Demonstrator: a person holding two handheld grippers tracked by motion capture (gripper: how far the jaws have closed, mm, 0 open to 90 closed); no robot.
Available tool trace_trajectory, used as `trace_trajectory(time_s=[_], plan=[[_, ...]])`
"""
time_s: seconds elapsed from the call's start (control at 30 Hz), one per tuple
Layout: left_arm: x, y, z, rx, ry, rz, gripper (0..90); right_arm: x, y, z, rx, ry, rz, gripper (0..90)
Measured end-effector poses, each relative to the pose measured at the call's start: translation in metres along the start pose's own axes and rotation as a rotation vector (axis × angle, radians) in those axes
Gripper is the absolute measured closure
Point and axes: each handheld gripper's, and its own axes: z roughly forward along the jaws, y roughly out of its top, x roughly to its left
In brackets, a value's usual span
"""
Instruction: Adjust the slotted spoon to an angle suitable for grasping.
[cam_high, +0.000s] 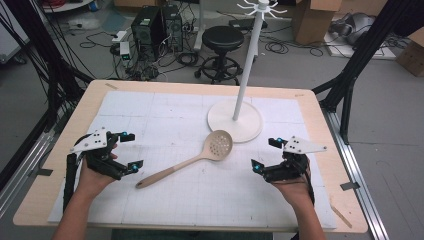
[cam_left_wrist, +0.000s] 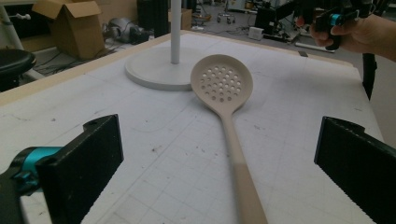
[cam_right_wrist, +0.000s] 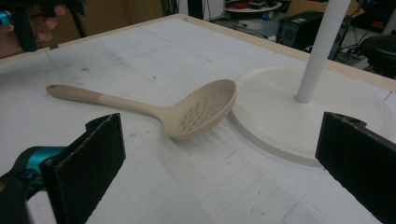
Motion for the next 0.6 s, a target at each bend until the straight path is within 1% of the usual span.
trace_trajectory(time_s=[0.1,0.2,0.27,0.37,0.43,0.5,0.6], plan=[[-0.001,0.002,0.006,0.013,-0.006,0.005,1.7,0.0,0.0,0.001,0.007,-0.001,0.0,0.1],[-0.002,0.004,0.015,0.049,-0.009,0.01,1.7,-0.002,0.0,0.001,0.002,-0.002,0.002,0.1],[-0.002,0.006,0.023,0.074,-0.019,0.005,1.7,-0.002,0.0,0.0,0.005,-0.005,0.003,0.1],[-0.004,0.009,0.035,0.103,-0.037,0.011,1.7,-0.003,0.001,-0.002,0.002,-0.008,0.001,0.2],[-0.004,0.01,0.043,0.125,-0.041,0.015,1.7,-0.003,0.001,-0.003,0.002,-0.008,0.002,0.1],[-0.005,0.011,0.054,0.168,-0.04,0.021,1.7,-0.003,0.001,-0.003,0.002,-0.007,0.004,0.1],[-0.007,0.012,0.066,0.213,-0.043,0.022,1.7,-0.004,0.001,-0.003,-0.001,-0.011,0.002,0.1]])
